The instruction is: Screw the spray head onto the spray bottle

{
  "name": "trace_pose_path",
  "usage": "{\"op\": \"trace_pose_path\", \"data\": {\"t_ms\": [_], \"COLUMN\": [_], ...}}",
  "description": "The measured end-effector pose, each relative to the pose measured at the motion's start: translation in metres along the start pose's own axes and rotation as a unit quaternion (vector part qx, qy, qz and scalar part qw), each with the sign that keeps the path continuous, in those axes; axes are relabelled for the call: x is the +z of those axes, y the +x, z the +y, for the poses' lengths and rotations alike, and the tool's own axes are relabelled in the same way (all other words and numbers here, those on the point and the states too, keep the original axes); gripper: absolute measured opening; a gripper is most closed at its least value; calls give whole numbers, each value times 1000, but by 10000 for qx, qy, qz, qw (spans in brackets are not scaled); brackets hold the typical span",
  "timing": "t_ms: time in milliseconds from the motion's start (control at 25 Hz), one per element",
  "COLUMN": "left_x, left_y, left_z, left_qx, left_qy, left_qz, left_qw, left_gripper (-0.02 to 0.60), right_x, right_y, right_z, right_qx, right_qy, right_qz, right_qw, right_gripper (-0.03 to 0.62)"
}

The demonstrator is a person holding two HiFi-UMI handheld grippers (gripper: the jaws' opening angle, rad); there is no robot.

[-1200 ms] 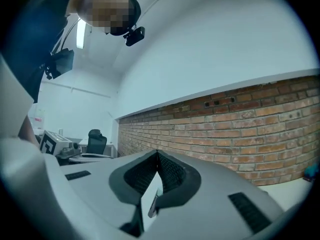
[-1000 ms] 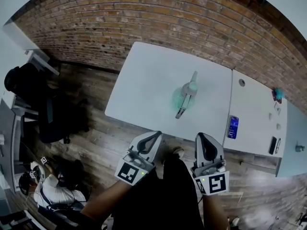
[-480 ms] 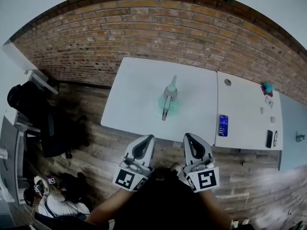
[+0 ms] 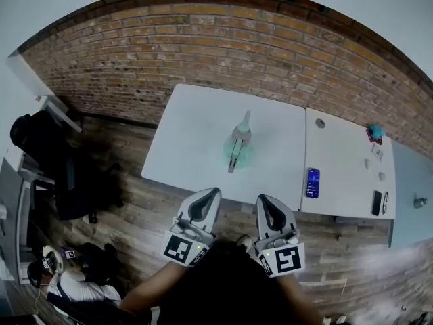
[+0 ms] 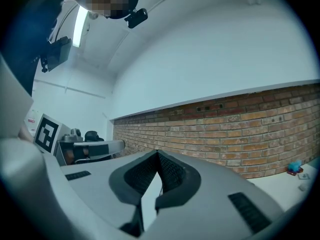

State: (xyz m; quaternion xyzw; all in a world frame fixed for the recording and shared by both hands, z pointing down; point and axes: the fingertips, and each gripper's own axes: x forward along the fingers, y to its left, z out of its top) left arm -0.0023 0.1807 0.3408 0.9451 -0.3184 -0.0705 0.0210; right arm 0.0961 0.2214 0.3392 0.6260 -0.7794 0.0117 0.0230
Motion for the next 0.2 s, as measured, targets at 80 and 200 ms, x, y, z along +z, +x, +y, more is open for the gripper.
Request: {"op": "trace_pose_path", "data": {"t_ms": [80,200], "left_x": [0,1], "left_y": [-2,-5], "left_z": [4,8], "left_qx": [13,14], "left_qy": [29,47], "left_qz": [25,19], "left_qw": [10000,10000], "left_gripper": [2,2], "right_x": [1,4], "right_y": [1,2], "right_z": [0,2], "right_qx": [-50,-107], "right_qy": [14,45], "right_qz": [1,-16], "right_qw": [10000,9999], "right_gripper": [8,8]}}
